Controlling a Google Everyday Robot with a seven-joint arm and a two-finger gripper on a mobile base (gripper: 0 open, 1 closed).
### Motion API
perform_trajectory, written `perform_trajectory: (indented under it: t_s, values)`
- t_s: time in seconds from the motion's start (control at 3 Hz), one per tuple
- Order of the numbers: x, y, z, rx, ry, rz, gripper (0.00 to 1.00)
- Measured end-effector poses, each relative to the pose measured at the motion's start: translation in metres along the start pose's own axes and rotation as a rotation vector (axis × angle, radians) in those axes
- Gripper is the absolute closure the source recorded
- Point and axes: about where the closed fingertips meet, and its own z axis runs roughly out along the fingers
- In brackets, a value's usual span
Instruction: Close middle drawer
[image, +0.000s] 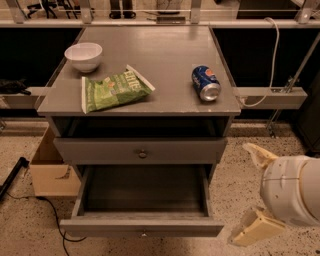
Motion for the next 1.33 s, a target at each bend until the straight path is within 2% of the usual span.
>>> perform_trajectory:
  t_s: [0.67, 1.0, 1.33]
  values:
    - [0.006, -0.011, 0.035, -0.012, -0.028, 0.038, 0.0]
    - [0.019, -0.007, 0.046, -0.024, -0.036, 0.091, 0.0]
    - [0.03, 0.009, 0.059, -0.055, -0.017, 0.124, 0.0]
